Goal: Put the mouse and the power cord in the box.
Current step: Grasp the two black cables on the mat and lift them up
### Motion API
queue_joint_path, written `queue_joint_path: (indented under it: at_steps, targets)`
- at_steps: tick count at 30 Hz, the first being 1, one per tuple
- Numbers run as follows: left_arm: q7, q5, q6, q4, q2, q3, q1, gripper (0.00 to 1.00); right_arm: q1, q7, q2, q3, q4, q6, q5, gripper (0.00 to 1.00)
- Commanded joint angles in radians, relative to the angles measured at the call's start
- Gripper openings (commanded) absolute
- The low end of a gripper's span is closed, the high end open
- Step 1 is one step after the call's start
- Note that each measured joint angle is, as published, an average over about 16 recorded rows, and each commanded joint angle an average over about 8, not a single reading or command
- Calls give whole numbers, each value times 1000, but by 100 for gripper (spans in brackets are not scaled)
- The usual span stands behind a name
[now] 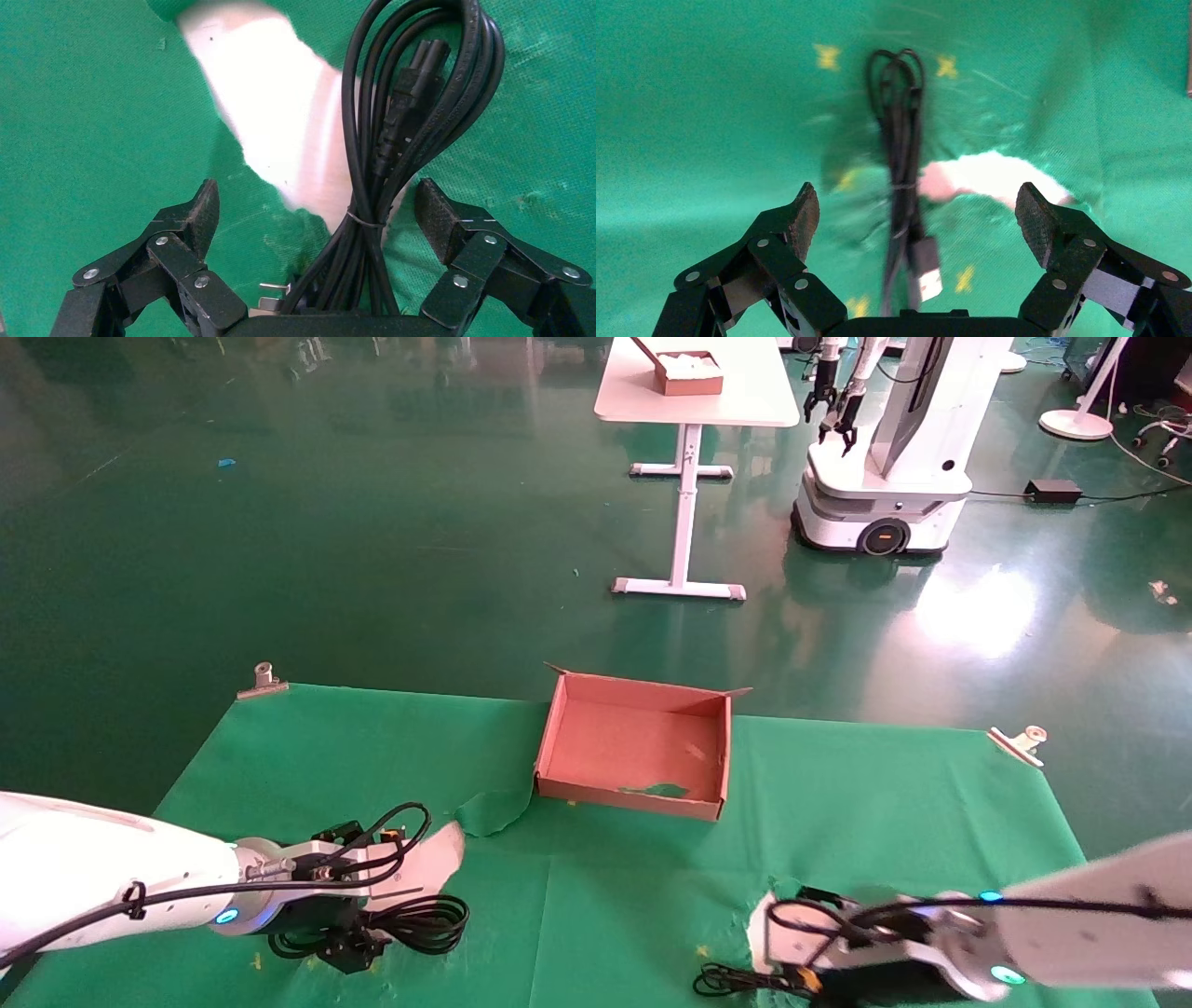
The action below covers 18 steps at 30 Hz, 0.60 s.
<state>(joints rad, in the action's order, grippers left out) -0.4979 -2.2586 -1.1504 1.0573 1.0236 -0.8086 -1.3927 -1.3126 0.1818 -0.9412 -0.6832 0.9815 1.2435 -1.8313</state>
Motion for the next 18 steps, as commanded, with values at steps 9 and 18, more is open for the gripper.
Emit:
queue_joint_path:
  at_steps: [9, 18]
  targets:
    - [0, -1, 2, -2, 1, -1, -1, 3, -47, 7, -95, -33, -135, -55, -86, 27]
    - [0, -1, 1, -2, 1, 0, -1, 0, -41, 1, -79, -28, -112, -44, -69, 0]
